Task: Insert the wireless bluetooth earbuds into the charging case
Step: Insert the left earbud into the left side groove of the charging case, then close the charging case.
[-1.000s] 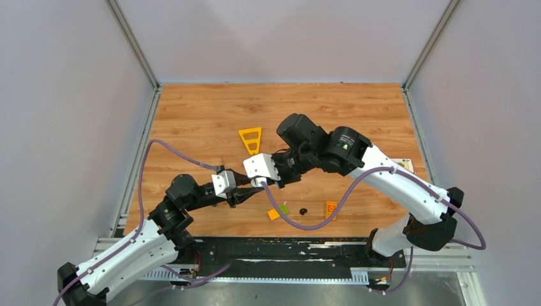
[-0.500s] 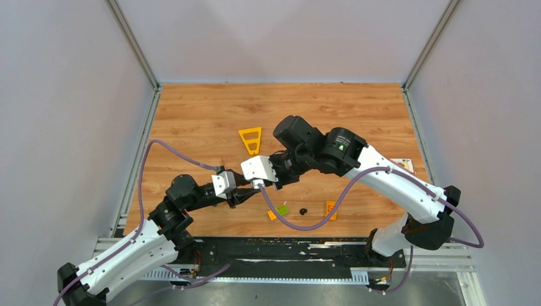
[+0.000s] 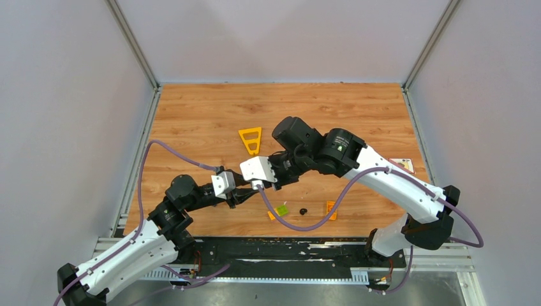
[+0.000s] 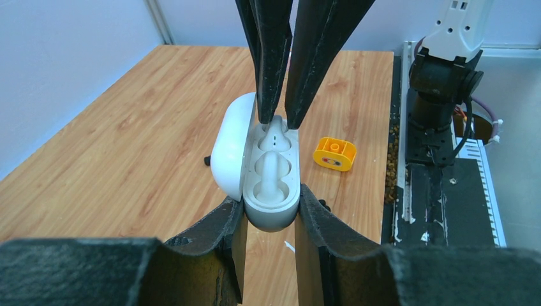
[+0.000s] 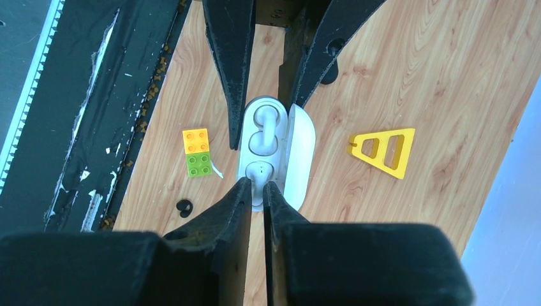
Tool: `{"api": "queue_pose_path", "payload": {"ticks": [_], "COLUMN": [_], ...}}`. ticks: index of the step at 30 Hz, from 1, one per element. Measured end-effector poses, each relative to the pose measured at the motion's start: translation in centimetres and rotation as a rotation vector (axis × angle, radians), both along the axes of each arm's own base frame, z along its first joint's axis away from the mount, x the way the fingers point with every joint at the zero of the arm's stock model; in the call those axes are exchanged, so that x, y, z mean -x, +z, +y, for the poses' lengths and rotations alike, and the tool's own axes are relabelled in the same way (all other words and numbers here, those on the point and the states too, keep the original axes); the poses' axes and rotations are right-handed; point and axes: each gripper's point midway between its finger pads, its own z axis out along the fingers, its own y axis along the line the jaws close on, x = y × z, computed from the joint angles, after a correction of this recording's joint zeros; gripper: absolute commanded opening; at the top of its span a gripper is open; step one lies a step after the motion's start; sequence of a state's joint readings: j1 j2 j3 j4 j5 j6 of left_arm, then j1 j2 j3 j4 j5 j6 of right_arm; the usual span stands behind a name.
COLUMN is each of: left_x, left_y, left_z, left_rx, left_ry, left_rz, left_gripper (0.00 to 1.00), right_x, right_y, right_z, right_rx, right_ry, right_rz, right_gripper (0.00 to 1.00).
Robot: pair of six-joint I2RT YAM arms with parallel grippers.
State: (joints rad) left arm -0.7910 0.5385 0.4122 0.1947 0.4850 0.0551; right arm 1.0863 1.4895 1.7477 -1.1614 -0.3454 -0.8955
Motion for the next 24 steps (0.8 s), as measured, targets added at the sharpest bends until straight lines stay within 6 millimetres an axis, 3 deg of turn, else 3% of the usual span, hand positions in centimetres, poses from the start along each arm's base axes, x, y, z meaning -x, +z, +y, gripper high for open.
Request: {"api": "queue_pose_path", "payload": {"ticks": [6, 11, 13, 15, 19, 24], "left_x": [0.0, 0.0, -0.1, -0.1, -0.1, -0.1], "left_y": [0.0, 0.0, -0.1, -0.1, -0.1, -0.3], "left_z": [0.0, 0.0, 0.0, 0.0, 0.0, -0.1], "left_rx": [0.0, -0.001, -0.003, -0.003, -0.004, -0.008], "left_ry": [0.001, 0.001, 0.001, 0.001, 0.001, 0.001], "left_rz": [0.0, 0.001, 0.003, 0.003, 0.004, 0.008], "left_gripper": [0.0, 0.0, 0.0, 0.0, 0.0, 0.0], "right_x": [0.3, 1.5, 1.8, 2.0, 1.0, -0.3], "right_y": [0.5, 3.2, 4.3, 4.8, 3.3, -1.0], "right_z": [-0.3, -1.5, -2.3, -3.2, -4.3, -4.2], "right_rx": [-0.013, -0.095, -0.131, -0.154, -0.132, -0.029], "right_ry": [0.002, 0.018, 0.016, 0.004, -0.052, -0.118], "right_rz": [0.002, -0.019, -0.038, -0.048, -0.037, 0.024], "right_gripper": [0.19, 0.22, 0.3, 0.5, 0.71, 0.75]}}
